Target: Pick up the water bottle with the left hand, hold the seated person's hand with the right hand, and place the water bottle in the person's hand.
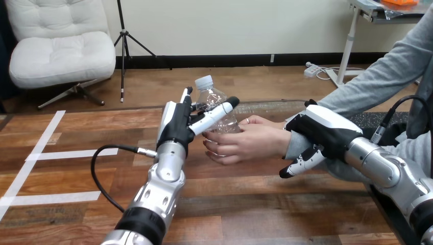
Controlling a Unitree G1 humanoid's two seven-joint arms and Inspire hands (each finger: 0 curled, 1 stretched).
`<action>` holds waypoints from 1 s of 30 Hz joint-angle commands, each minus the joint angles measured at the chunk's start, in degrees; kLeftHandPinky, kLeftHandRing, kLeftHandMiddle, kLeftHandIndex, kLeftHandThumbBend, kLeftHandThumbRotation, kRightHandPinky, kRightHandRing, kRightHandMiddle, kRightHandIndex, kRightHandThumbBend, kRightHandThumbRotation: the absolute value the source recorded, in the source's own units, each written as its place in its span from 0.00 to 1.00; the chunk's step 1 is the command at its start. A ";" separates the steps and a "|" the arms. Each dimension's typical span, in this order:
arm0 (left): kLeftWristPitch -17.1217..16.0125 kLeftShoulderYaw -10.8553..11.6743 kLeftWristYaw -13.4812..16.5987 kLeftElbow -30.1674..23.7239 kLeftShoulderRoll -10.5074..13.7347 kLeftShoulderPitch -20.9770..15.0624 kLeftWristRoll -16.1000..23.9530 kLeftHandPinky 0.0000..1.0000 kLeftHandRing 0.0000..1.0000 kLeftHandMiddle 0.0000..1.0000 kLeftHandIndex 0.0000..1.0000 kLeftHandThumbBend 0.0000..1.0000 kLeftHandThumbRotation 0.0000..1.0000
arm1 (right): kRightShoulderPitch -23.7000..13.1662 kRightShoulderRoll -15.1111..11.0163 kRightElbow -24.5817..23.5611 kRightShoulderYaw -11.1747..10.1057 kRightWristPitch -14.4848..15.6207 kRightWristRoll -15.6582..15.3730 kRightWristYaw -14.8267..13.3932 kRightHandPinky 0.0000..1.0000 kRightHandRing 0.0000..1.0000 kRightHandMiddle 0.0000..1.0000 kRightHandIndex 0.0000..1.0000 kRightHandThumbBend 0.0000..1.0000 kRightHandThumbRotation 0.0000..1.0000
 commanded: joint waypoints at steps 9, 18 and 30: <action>-3.47 1.11 -2.16 -7.12 5.41 2.54 -0.37 1.00 1.00 1.00 1.00 1.00 0.83 | -3.27 0.86 -2.14 -1.01 -1.41 0.80 -0.91 0.27 0.31 0.37 0.38 0.79 0.00; -5.10 2.16 -3.55 -10.61 7.05 4.98 -1.73 0.99 1.00 1.00 1.00 1.00 0.94 | -3.28 0.79 -1.68 -1.07 -1.86 0.87 -1.05 0.27 0.31 0.37 0.38 0.79 0.00; -9.68 4.80 -5.97 -15.79 8.36 9.33 -5.08 0.97 1.00 1.00 1.00 1.00 0.97 | -3.40 0.65 -1.42 -1.16 -1.82 1.00 -0.77 0.28 0.32 0.38 0.39 0.80 0.00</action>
